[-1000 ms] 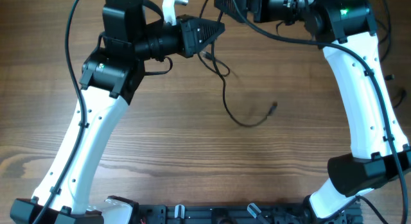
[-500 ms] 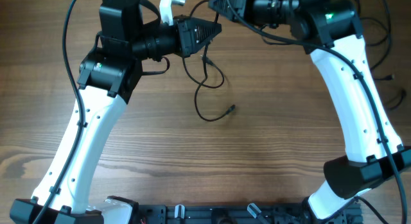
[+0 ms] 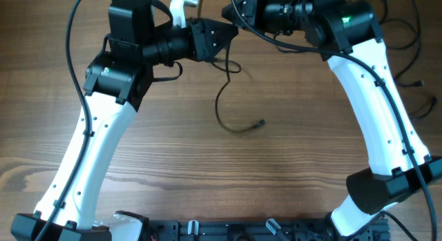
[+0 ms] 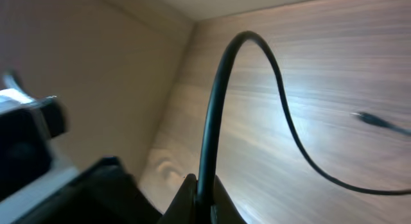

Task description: Untangle cables

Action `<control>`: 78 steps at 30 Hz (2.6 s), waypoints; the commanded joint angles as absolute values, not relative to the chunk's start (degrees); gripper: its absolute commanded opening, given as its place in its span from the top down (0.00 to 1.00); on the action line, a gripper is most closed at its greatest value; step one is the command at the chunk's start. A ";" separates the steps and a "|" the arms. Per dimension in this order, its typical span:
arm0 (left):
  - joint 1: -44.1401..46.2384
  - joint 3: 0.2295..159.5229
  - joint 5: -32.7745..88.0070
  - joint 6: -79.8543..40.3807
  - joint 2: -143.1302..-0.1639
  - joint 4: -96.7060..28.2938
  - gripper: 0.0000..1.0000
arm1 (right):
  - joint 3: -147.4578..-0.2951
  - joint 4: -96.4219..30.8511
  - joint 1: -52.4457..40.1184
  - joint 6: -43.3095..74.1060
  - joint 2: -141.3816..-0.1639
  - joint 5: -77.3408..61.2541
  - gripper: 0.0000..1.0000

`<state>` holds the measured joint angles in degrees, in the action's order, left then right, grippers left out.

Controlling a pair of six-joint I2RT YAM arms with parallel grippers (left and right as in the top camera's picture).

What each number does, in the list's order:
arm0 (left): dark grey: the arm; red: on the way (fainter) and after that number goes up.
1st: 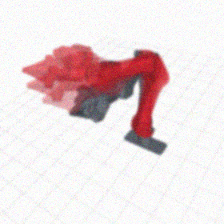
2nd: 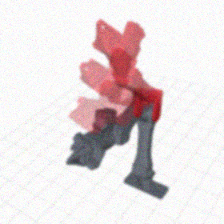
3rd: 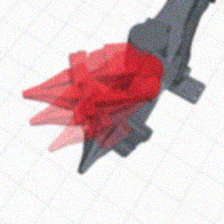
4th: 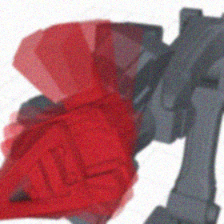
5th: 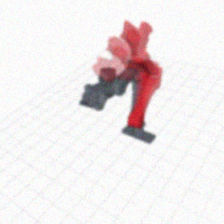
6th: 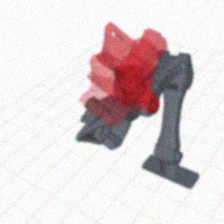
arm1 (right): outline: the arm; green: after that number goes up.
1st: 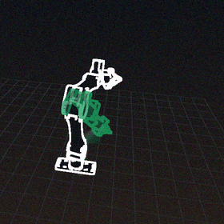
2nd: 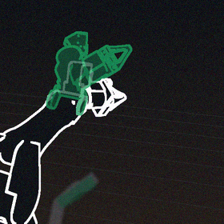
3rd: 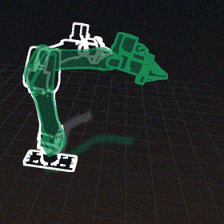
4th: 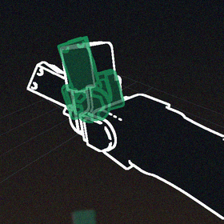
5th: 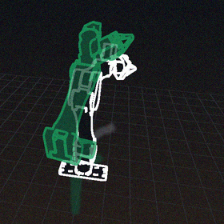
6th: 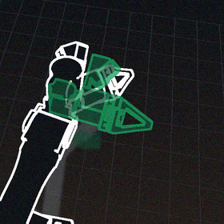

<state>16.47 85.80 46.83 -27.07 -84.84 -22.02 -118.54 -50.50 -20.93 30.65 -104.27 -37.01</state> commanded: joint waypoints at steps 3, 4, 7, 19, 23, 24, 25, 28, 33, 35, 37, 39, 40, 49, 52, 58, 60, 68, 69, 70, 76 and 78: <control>16.21 86.59 43.79 -26.11 -84.31 -21.69 0.31 | -118.61 -53.95 -16.73 21.80 -104.81 -28.25 0.96; 16.21 86.59 43.13 -26.13 -84.31 -21.65 0.30 | -118.61 -54.50 -14.44 20.91 -104.03 -28.25 0.96; 16.16 86.59 40.07 -26.13 -84.31 -21.69 0.30 | -119.24 -55.86 -7.84 19.44 -100.57 -28.29 0.96; 16.16 86.59 29.85 -26.11 -84.33 -26.09 0.24 | -121.56 -58.39 37.74 22.76 -80.31 -28.23 0.96; 16.16 86.59 27.07 -26.11 -84.44 -27.57 0.23 | -121.45 -61.25 43.90 24.58 -81.23 -18.06 0.96; 16.16 86.56 27.09 -26.11 -84.44 -27.73 0.23 | -121.43 -61.95 43.90 24.60 -81.73 -15.88 0.96; 16.16 86.59 27.09 -26.11 -84.44 -27.70 0.23 | -121.43 -63.33 43.90 24.60 -82.94 -14.04 0.96; 16.16 86.59 25.98 -26.13 -84.44 -27.66 0.22 | -121.38 -69.06 43.90 24.62 -87.26 -13.45 0.96; 16.16 86.59 25.39 -26.11 -84.44 -27.73 0.21 | -121.38 -72.93 43.90 24.47 -99.31 -10.61 0.96; 16.16 86.56 25.39 -26.11 -84.44 -28.23 0.21 | -121.38 -72.99 43.90 24.45 -104.01 -9.32 0.96; 16.16 86.56 25.36 -26.09 -84.44 -28.36 0.09 | -121.38 -72.97 43.92 25.15 -107.37 -6.35 0.96; 16.16 86.56 25.39 -26.09 -84.44 -28.36 0.00 | -121.38 -73.12 43.90 25.65 -110.00 -3.18 0.96; 16.16 86.56 25.39 -26.09 -84.44 -28.36 0.00 | -121.38 -73.45 43.90 25.54 -111.31 -2.42 0.93; 16.16 86.56 22.35 -26.11 -84.44 -28.29 0.00 | -121.40 -74.04 42.74 15.79 -112.62 -17.43 0.06; 14.92 86.59 22.20 -26.13 -84.44 -27.18 0.00 | -121.51 -74.11 38.22 4.12 -112.14 -30.89 0.01; 3.07 86.59 23.73 -30.87 -84.42 -31.59 0.00 | -121.51 -74.19 19.77 -5.87 -106.04 -33.01 0.00; 1.45 86.59 23.66 -30.85 -84.42 -34.52 0.00 | -121.51 -74.28 14.90 -5.80 -104.31 -29.45 0.00; 0.84 86.59 23.49 -30.61 -84.42 -38.44 0.00 | -121.51 -75.00 3.16 -1.96 -89.84 -16.95 0.00; 0.84 86.59 23.49 -30.61 -84.42 -38.44 0.00 | -121.51 -75.72 3.16 -1.10 -88.01 -16.95 0.00; 0.84 86.59 23.49 -30.61 -84.42 -38.44 0.00 | -121.51 -77.25 3.16 -1.04 -85.60 -16.95 0.00; 0.84 86.59 23.49 -30.61 -84.42 -38.44 0.00 | -121.49 -87.94 3.18 0.19 -80.77 -17.15 0.00; 0.84 86.59 23.49 -30.61 -84.42 -38.44 0.00 | -121.49 -87.88 3.18 0.12 -81.10 -16.67 0.00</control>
<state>1.10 85.91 23.40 -30.33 -84.84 -38.61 -121.30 -87.83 3.51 -0.86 -80.42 -17.89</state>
